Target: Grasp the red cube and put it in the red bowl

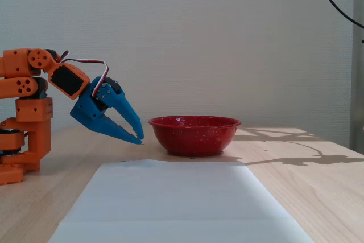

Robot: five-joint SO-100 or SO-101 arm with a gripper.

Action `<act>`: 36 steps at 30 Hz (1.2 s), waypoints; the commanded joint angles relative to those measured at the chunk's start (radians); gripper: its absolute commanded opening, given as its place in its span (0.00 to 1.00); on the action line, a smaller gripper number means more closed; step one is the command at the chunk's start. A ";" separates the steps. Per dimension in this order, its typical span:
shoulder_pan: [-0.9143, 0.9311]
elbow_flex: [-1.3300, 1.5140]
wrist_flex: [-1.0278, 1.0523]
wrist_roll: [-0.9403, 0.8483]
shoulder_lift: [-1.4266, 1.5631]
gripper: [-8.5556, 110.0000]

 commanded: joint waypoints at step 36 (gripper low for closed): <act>-0.064 0.014 0.127 -0.112 0.026 0.08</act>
